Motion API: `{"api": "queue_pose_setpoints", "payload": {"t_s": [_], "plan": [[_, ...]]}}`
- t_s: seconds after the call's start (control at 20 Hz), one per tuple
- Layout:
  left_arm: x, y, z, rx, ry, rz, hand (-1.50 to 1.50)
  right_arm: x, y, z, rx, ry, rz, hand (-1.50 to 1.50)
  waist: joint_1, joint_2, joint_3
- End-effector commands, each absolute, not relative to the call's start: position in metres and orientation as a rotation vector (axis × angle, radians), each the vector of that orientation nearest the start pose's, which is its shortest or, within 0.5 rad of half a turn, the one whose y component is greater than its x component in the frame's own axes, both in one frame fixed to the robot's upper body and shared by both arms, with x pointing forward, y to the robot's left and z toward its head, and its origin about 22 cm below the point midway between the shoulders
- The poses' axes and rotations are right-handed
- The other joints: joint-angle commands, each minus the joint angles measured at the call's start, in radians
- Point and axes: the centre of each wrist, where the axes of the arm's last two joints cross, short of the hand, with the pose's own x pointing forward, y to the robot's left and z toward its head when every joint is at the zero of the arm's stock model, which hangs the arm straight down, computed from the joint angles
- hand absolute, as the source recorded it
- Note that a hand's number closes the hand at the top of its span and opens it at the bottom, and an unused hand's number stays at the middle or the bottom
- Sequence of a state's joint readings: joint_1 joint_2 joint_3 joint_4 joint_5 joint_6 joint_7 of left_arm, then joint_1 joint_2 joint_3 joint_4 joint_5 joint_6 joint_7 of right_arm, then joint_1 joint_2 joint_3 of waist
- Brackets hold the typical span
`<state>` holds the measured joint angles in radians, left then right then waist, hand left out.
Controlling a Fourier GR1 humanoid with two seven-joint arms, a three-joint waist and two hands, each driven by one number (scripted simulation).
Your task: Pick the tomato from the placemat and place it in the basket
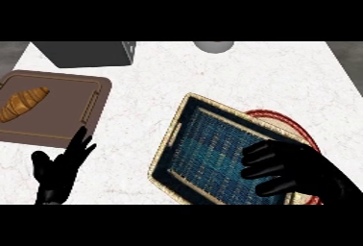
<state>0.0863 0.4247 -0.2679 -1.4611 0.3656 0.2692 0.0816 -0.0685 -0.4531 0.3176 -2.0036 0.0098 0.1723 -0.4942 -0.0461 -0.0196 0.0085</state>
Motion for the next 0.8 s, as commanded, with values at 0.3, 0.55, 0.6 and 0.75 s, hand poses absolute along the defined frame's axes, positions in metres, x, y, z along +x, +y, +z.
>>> {"api": "queue_pose_setpoints", "payload": {"t_s": [0.3,0.55,0.6,0.75], "plan": [[0.173,0.306,-0.059,0.202,-1.002,0.048,0.00,0.181,-0.296,0.185,-0.530,-2.277,1.143,-1.50,-0.040,0.006,-0.011],[0.162,0.307,-0.059,0.178,-0.996,0.034,0.00,0.153,-0.314,0.216,-0.635,-2.127,1.303,-1.50,-0.033,0.003,-0.010],[0.181,0.314,-0.049,0.192,-1.020,0.036,0.00,0.151,-0.317,0.225,-0.650,-2.087,1.334,-1.50,-0.032,0.007,-0.010],[0.177,0.313,-0.059,0.211,-0.999,0.057,0.00,0.154,-0.332,0.239,-0.641,-1.910,1.485,-1.50,-0.034,0.012,-0.011]]}}
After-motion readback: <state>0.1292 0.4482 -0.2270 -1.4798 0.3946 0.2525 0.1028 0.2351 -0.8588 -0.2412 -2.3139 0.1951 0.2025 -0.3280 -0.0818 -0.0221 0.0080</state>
